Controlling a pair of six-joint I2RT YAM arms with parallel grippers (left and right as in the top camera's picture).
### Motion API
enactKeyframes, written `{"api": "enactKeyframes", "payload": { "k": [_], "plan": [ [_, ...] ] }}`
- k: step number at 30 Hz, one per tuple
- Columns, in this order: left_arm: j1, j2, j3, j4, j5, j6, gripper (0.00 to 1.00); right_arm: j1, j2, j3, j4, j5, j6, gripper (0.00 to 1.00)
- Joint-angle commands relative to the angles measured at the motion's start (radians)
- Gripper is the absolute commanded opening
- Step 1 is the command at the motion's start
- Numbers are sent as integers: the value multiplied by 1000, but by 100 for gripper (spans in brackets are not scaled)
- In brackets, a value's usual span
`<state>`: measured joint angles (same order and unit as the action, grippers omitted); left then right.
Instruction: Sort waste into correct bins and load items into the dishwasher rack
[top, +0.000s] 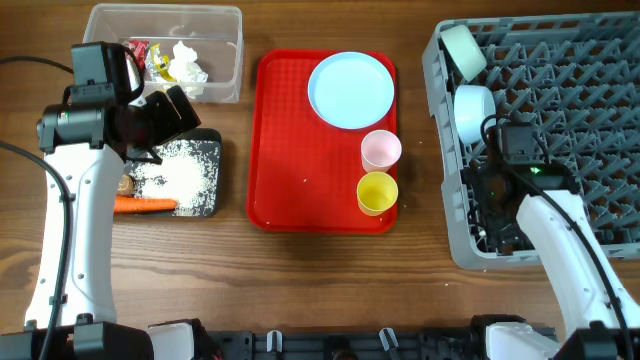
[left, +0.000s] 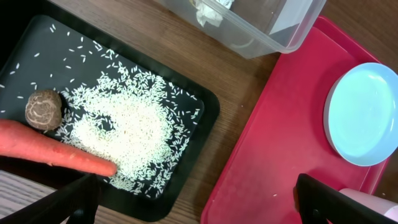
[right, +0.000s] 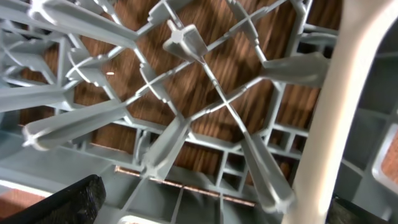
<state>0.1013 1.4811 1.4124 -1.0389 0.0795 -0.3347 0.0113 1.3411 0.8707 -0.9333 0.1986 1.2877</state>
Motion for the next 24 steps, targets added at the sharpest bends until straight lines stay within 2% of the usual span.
{"api": "enactKeyframes", "payload": {
  "k": [1,16,24],
  "plan": [
    [5,6,-6,0,9,12,100,-3,42,-9,47,-38,-83,100],
    [5,6,-6,3,9,12,100,-3,56,-2,66,-67,-259,100],
    [5,6,-6,3,9,11,100,-3,-58,74,58,-92,-429,100]
  ]
}}
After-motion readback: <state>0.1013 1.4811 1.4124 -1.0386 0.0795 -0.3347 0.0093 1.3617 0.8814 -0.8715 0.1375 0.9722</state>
